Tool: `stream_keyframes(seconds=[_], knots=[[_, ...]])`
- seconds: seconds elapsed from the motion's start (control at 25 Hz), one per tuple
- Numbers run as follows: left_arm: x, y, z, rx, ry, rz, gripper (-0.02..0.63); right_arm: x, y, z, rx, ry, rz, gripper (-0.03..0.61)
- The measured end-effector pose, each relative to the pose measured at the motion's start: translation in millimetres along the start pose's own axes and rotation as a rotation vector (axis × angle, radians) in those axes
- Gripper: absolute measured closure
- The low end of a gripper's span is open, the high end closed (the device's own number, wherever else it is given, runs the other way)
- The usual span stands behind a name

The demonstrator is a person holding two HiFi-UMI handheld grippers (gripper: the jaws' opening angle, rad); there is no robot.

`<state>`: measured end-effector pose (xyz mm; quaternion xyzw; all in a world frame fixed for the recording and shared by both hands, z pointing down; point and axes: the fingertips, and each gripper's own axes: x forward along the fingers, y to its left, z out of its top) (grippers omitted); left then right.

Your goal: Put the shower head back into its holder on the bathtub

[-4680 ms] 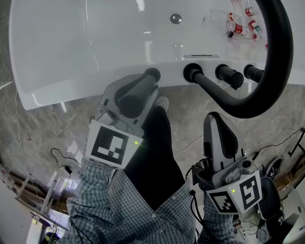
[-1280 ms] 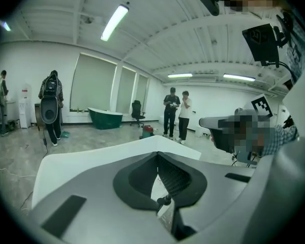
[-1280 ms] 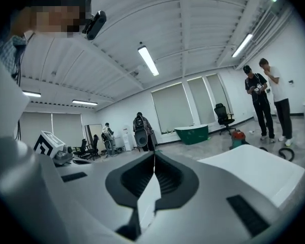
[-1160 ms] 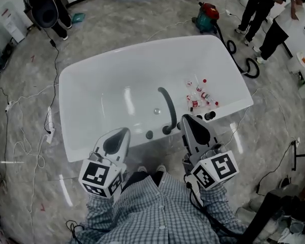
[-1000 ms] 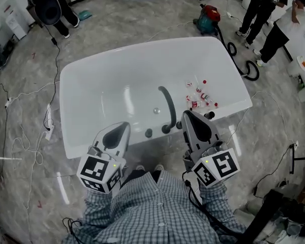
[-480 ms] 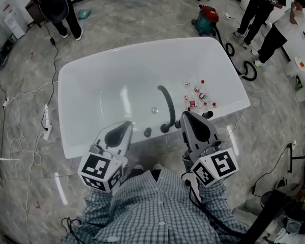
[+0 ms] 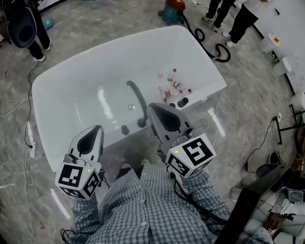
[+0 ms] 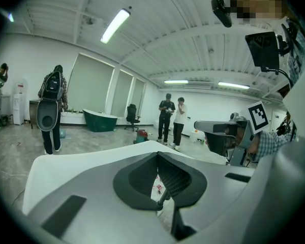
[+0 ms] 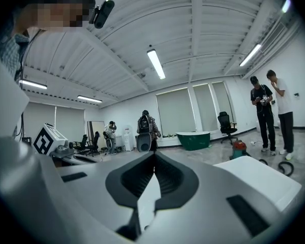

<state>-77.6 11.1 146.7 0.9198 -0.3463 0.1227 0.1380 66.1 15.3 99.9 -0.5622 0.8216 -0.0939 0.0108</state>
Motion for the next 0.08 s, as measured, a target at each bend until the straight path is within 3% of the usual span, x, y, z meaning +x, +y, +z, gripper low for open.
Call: stream_keyframes(seconds=[0.08], knots=[[-3.7,2.9,1.6,-0.008,-0.004,0.011,0.603,3.6,4.8,1.4,-0.003,0.003,0.017,0.563]])
